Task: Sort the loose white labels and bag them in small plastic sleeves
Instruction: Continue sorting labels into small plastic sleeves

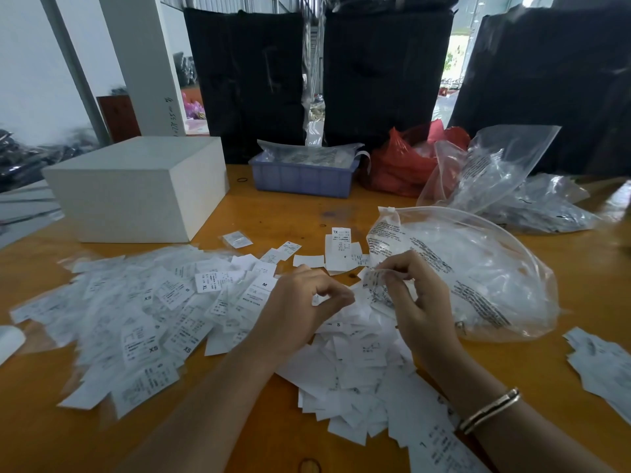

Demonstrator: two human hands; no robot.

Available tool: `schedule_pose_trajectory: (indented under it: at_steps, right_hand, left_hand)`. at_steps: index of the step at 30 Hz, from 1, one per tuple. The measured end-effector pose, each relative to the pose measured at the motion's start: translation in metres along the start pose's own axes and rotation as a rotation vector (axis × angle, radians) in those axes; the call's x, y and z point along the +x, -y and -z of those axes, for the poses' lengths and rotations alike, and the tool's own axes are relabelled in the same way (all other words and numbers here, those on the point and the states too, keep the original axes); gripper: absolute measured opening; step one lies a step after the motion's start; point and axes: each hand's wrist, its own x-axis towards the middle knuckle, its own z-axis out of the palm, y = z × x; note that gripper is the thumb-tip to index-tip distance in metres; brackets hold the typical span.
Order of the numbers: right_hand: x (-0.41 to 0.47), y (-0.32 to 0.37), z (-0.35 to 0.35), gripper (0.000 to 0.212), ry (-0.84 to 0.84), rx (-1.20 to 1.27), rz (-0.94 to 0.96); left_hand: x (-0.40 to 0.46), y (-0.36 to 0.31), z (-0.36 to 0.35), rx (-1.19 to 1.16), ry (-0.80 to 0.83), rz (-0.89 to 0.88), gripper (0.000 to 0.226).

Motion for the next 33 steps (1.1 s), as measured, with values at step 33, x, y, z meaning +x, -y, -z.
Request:
schedule_pose_trajectory:
  at_steps: [33]
  right_hand:
    - [-0.0025,-0.009,-0.0017,0.047,0.188,-0.048,-0.093]
  left_hand:
    - [0.0003,0.0032,-0.0035,-0.284,-0.017,0.242,0.013]
